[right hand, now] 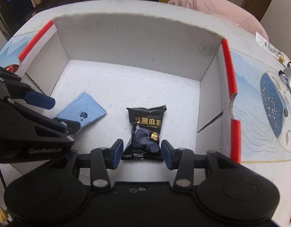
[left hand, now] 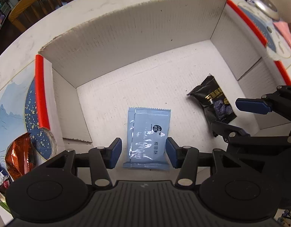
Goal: Organize snacks
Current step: 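Open both tools to release the packets and lift out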
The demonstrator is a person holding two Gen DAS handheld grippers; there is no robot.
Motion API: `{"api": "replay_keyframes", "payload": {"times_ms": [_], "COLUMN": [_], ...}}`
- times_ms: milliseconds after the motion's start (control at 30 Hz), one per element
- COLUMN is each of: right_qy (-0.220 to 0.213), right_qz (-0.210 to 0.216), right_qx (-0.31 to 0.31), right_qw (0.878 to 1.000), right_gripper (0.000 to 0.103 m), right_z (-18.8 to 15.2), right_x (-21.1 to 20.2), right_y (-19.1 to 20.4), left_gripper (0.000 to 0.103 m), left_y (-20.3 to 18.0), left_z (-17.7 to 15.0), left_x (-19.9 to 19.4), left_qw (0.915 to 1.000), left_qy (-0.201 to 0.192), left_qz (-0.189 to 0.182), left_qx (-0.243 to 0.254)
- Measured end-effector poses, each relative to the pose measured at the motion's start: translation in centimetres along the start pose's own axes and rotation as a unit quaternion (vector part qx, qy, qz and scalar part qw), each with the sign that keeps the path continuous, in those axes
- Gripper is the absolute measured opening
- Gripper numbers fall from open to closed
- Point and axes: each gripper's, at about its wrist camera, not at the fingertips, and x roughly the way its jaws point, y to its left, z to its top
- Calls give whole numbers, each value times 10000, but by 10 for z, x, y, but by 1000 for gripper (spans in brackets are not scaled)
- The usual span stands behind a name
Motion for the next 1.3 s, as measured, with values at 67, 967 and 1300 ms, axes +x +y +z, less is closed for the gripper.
{"api": "replay_keyframes", "payload": {"times_ms": [67,967,1300], "right_qy": [-93,-1636,-2006], "right_qz": [32,306,537], "right_qx": [60,670,631], "right_qw": [9999,9838,9762], "right_gripper": [47,72,86], "right_z": [0,-19,-19], "right_x": [-7,-136,-153], "right_y": [-2,67,119], "left_gripper": [50,53,60], "left_y": [2,91,142], "left_z": [-3,-98,-147], "left_x": [-6,-138,-170], "left_qw": [10000,9810,9702], "left_qy": [-87,-1811,-2288], "left_qz": [-19,-532,-474], "left_qx": [-36,-441,-640]}}
